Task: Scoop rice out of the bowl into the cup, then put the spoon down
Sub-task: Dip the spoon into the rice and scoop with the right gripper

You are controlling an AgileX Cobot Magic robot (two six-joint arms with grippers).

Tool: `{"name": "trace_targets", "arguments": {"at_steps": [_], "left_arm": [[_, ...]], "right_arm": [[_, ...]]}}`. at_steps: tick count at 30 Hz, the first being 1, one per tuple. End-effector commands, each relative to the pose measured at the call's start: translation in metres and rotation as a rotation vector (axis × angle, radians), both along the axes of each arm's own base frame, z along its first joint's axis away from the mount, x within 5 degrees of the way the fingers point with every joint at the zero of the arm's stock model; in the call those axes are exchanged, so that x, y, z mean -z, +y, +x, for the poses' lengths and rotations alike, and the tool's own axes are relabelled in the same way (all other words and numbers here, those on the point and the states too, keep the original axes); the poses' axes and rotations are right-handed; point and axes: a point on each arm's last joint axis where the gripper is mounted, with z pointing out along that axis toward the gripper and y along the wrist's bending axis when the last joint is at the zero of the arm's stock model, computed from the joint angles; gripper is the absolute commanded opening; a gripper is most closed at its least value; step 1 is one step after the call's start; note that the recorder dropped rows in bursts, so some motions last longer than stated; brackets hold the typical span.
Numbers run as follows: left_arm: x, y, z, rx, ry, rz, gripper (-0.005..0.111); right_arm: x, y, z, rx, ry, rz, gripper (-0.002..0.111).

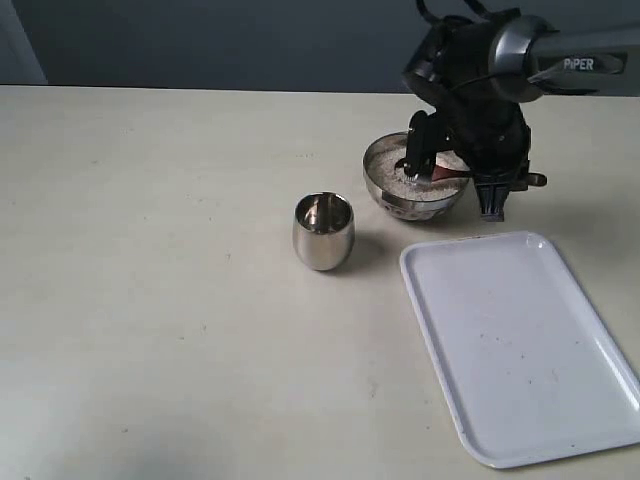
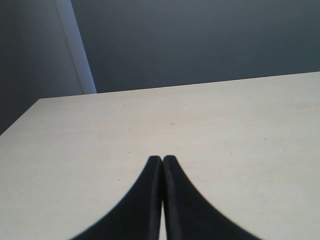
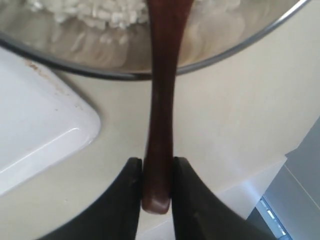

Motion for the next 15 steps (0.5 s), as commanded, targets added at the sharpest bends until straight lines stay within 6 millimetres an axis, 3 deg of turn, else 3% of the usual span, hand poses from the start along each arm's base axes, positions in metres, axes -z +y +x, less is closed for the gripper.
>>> {"name": "trace_targets", "arguments": {"at_steps": [1, 15], "left_arm": [[-0.0016, 0.0001, -0.0004, -0.001, -0.012, -0.002, 0.000], [-0.0016, 0.0001, -0.0004, -0.001, -0.012, -0.002, 0.000]], "right_arm": [[-0.0119, -0.0054, 0.0009, 0.023, -0.008, 0.021, 0.000], [-0.0075, -0.0029, -0.0045, 0.085, 0.047, 0.111, 0.000]]}}
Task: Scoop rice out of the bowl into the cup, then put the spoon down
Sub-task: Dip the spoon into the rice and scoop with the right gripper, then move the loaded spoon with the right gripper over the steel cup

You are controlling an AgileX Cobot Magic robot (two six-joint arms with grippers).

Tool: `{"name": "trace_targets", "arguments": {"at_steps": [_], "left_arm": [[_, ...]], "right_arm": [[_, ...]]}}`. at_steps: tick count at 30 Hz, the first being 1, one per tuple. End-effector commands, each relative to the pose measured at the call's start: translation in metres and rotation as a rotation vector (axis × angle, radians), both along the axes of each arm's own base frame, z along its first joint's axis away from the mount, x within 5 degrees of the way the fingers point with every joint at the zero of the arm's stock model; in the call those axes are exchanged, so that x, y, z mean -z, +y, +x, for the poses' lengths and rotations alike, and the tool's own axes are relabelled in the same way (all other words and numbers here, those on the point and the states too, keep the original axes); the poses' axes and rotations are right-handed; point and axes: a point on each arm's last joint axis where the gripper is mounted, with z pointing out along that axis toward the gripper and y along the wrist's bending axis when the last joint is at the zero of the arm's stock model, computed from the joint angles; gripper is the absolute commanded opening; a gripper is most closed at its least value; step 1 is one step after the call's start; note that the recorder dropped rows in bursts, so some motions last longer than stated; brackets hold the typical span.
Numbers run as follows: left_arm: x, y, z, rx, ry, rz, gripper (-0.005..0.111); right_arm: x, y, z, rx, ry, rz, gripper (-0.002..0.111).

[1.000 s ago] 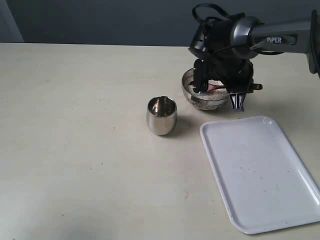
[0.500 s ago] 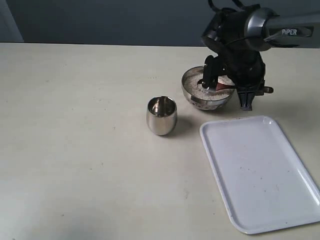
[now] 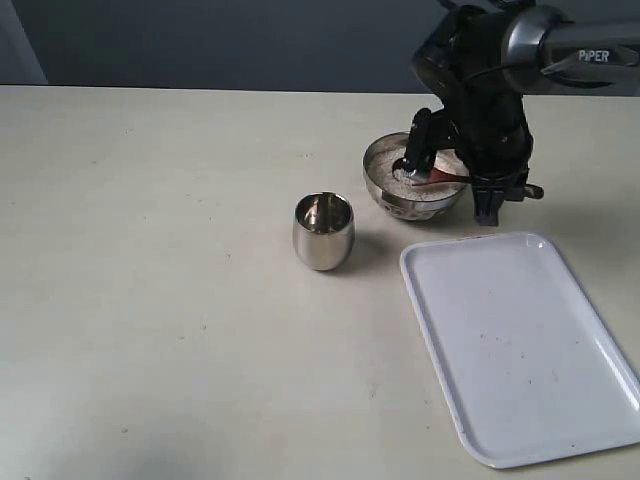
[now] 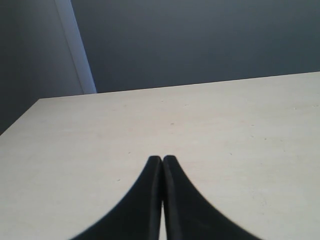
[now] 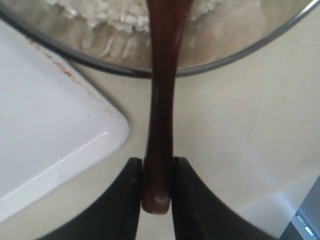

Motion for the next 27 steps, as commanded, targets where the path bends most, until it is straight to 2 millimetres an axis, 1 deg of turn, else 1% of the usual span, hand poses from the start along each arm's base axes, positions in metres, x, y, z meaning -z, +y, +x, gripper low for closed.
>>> {"name": "trace_targets", "arguments": {"at_steps": [1, 9, 12, 16, 20, 24, 27], "left_arm": [[-0.002, 0.000, 0.000, -0.001, -0.012, -0.002, 0.000], [-0.002, 0.000, 0.000, -0.001, -0.015, -0.002, 0.000], [-0.002, 0.000, 0.000, -0.001, -0.015, -0.002, 0.000], [-0.002, 0.000, 0.000, -0.001, -0.015, -0.002, 0.000], [-0.002, 0.000, 0.000, -0.001, -0.015, -0.002, 0.000], [-0.002, 0.000, 0.000, -0.001, -0.015, -0.002, 0.000], [-0.002, 0.000, 0.000, -0.001, -0.015, -0.002, 0.000]], "right_arm": [[-0.005, 0.000, -0.001, 0.022, 0.006, 0.034, 0.000], [-0.007, 0.001, -0.003, 0.046, 0.010, 0.067, 0.000], [-0.016, 0.001, -0.004, 0.050, -0.004, 0.084, 0.000], [-0.034, 0.000, -0.007, 0.048, -0.042, 0.109, 0.000], [-0.046, 0.001, -0.012, 0.061, -0.040, 0.167, 0.000], [-0.045, 0.003, -0.014, 0.078, -0.021, 0.201, 0.000], [-0.044, 0.016, -0.022, 0.077, 0.009, 0.245, 0.000]]}}
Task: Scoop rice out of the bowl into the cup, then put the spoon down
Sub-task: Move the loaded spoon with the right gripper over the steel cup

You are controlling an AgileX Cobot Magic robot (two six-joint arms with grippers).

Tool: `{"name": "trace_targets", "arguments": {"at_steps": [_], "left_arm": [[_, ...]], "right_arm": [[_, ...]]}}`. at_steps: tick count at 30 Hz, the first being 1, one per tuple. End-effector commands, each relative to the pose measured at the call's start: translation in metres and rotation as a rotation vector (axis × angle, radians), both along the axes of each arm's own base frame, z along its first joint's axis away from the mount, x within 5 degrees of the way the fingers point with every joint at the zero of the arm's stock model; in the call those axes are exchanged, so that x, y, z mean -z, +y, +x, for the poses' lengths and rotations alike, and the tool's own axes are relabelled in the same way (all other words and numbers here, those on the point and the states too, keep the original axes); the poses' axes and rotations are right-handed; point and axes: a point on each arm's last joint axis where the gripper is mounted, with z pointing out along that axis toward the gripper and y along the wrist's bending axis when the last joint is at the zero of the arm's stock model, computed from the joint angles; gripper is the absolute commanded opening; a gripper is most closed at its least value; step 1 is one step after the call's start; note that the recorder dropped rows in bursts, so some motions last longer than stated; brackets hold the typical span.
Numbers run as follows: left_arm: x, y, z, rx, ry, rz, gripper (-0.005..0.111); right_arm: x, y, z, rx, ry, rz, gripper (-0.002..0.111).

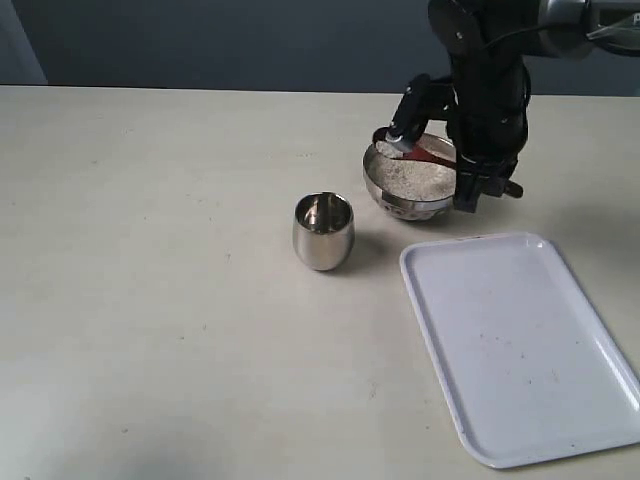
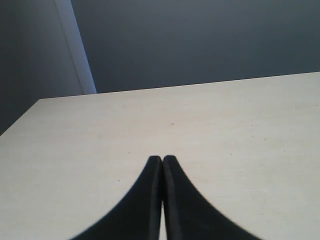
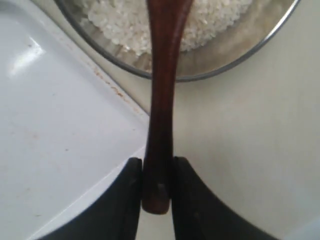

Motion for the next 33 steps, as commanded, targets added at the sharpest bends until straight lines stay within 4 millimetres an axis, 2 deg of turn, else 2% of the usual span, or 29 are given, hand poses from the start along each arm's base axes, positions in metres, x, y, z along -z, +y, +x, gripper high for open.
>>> {"name": "trace_targets", "arguments": {"at_steps": [1, 5, 13, 25, 33], "left_arm": [[-0.002, 0.000, 0.000, -0.001, -0.015, -0.002, 0.000], [-0.002, 0.000, 0.000, -0.001, -0.015, -0.002, 0.000], [-0.002, 0.000, 0.000, -0.001, -0.015, -0.002, 0.000], [-0.002, 0.000, 0.000, -0.001, -0.015, -0.002, 0.000], [-0.002, 0.000, 0.000, -0.001, -0.015, -0.002, 0.000]], "right_arm": [[-0.005, 0.015, -0.009, -0.025, 0.004, 0.032, 0.000], [-0.005, 0.037, -0.023, -0.089, 0.008, 0.035, 0.000], [-0.007, 0.063, -0.042, -0.148, -0.014, 0.031, 0.000], [-0.023, 0.061, -0.049, -0.113, -0.056, 0.058, 0.000], [-0.009, 0.055, -0.056, -0.106, -0.007, 0.030, 0.000]]}}
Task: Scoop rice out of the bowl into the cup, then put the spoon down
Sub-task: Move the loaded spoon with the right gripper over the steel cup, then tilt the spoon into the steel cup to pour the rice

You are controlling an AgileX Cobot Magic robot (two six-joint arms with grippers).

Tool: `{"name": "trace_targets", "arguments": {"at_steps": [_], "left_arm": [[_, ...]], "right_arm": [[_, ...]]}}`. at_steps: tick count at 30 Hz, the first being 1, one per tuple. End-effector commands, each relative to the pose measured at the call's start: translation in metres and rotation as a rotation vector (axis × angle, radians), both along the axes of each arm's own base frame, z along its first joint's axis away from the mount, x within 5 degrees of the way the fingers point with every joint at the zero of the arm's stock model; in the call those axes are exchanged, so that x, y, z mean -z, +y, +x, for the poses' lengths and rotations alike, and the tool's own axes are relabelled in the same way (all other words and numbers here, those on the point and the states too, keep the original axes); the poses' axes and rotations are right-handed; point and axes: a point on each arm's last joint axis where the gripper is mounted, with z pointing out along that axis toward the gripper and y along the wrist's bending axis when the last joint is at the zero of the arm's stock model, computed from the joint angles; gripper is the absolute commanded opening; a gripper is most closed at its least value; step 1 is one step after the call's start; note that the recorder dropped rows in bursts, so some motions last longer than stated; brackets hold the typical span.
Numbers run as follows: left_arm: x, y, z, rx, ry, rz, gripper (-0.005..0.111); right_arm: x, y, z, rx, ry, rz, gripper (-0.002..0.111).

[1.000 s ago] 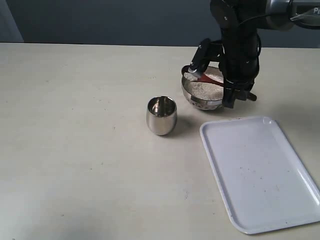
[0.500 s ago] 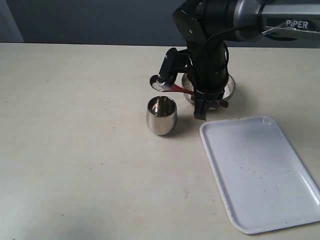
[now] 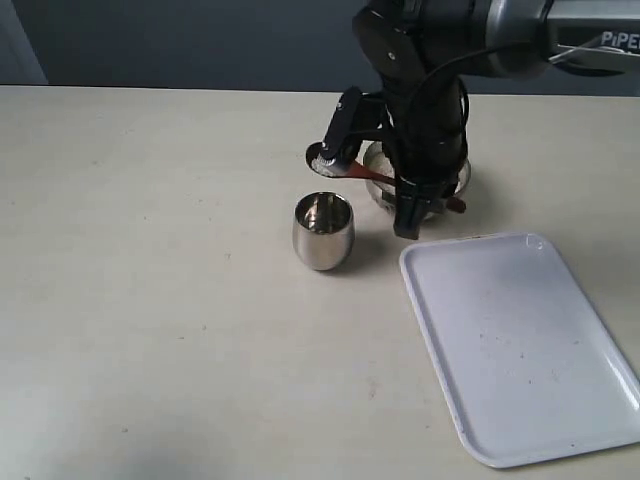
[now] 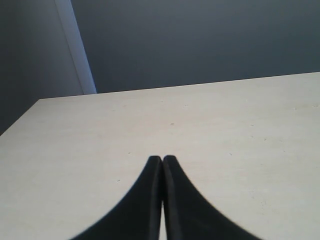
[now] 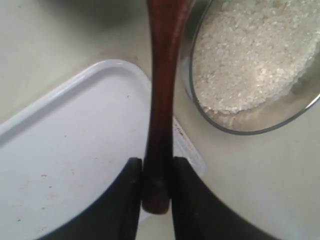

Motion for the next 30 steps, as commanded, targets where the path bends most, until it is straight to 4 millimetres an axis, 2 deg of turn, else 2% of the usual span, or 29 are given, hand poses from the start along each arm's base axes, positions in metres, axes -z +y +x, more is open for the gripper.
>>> {"name": "trace_targets", "arguments": {"at_steps": [1, 7, 14, 18, 30], "left_arm": [[-0.002, 0.000, 0.000, -0.001, -0.015, -0.002, 0.000], [-0.002, 0.000, 0.000, -0.001, -0.015, -0.002, 0.000], [-0.002, 0.000, 0.000, -0.001, -0.015, -0.002, 0.000], [-0.002, 0.000, 0.000, -0.001, -0.015, -0.002, 0.000], [-0.002, 0.000, 0.000, -0.001, -0.016, -0.002, 0.000]], "right_arm": [[0.004, -0.004, -0.005, 0.007, 0.023, -0.009, 0.000], [0.008, -0.006, -0.008, 0.012, 0.039, -0.016, 0.000], [0.011, 0.007, -0.016, -0.043, 0.011, -0.053, 0.000], [0.015, 0.010, -0.015, -0.053, -0.036, -0.102, 0.000], [0.013, 0.008, -0.011, 0.010, -0.112, -0.115, 0.000]]}}
